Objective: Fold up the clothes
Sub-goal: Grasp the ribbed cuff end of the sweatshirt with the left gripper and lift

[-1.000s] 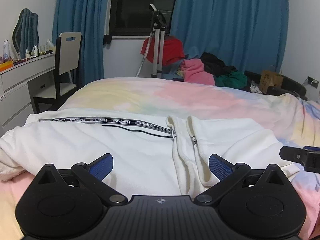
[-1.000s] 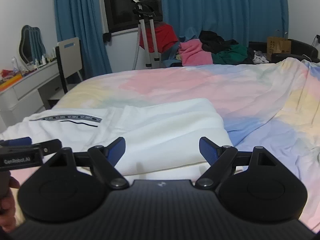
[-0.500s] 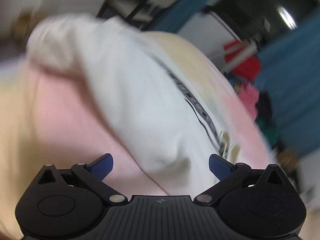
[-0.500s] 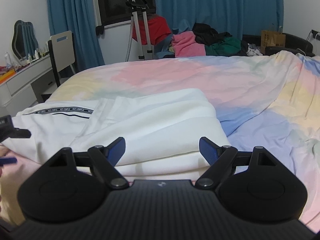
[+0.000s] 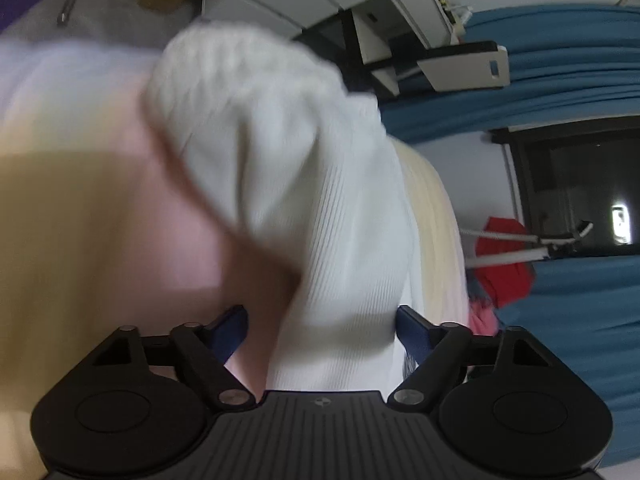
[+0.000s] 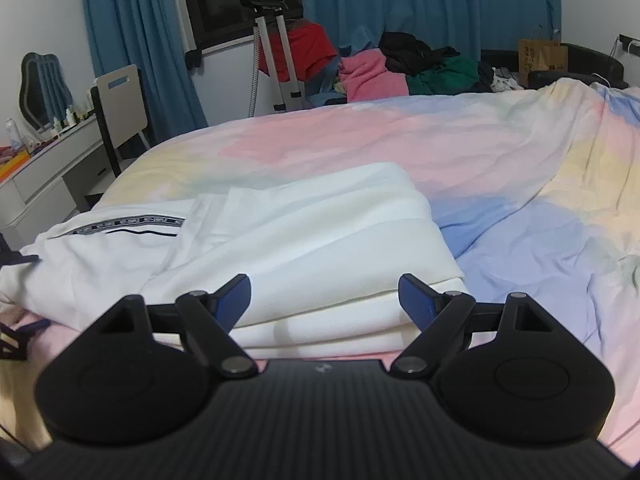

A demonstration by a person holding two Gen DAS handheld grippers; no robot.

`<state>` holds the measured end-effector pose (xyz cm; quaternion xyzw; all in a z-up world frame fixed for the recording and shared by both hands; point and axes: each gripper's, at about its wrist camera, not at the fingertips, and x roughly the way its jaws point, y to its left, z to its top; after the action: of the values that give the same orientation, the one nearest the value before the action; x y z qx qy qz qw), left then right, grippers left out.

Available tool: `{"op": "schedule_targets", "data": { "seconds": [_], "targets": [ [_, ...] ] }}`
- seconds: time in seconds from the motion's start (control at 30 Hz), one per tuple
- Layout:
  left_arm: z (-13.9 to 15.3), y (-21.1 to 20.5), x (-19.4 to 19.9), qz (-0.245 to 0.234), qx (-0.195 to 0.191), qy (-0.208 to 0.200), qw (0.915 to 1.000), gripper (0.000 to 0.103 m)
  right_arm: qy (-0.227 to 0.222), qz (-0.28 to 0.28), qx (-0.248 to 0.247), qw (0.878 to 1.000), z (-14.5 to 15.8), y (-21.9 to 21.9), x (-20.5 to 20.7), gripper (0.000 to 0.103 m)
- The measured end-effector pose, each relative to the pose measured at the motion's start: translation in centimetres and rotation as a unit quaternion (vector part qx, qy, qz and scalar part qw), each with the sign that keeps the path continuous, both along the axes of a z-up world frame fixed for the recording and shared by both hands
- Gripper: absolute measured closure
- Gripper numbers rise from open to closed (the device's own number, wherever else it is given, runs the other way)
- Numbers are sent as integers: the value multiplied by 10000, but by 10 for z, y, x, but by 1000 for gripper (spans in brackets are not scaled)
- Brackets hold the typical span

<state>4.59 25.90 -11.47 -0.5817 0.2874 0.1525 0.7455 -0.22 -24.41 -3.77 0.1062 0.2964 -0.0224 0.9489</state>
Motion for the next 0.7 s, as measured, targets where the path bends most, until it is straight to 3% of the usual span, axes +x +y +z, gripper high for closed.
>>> {"op": "schedule_targets", "data": {
  "seconds": [0.17, 0.27, 0.4, 0.5, 0.6, 0.7],
  "targets": [
    [8, 21, 19, 29, 404, 90, 9991, 30, 63, 96, 78, 9999, -6, -1, 2, 21],
    [8, 29, 29, -43, 548, 139, 9984, 38, -44, 296, -2, 9996, -7, 7, 5, 21],
    [16, 27, 34, -126, 1078, 145, 9940, 50, -282, 569, -296, 9975, -8, 30, 20, 21],
    [28, 13, 44, -195, 1646, 151, 9861, 58, -259, 743, -518, 9956, -16, 50, 40, 21],
    [41, -3, 55, -261, 2116, 33, 9770, 66, 275, 896, -612, 9937, -40, 63, 60, 20],
    [57, -25, 57, -329, 2659, -126, 9633, 72, 364, 936, -777, 9919, -50, 68, 59, 20]
  ]
}}
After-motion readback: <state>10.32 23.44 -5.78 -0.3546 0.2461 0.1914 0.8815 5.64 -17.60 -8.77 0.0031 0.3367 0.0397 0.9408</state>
